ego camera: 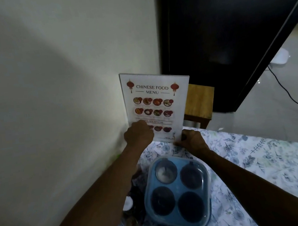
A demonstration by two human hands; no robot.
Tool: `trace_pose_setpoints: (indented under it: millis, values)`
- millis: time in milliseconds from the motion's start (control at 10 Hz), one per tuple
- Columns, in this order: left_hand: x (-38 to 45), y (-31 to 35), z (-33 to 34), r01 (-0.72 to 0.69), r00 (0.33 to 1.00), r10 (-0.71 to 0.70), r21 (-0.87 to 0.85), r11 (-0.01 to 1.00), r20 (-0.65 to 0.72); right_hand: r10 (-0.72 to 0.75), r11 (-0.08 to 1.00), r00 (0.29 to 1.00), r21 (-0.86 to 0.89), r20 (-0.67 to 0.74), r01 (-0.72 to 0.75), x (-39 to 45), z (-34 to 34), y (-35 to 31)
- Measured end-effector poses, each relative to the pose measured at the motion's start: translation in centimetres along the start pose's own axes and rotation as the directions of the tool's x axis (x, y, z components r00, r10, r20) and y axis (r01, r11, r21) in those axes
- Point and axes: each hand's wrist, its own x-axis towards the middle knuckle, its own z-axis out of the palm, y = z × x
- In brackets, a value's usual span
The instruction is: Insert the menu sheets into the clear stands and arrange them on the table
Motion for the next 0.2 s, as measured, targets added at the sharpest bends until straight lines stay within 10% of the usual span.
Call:
trace_pose_setpoints:
  millis: [200]
  values:
    - [-0.77, 0.00, -0.82, -0.014, 1.000, 0.013, -0.018, 1.000, -0.028, 0.044, 0.999, 0.999, 0.006, -0.028, -0.044, -1.56, -0.69, -0.14]
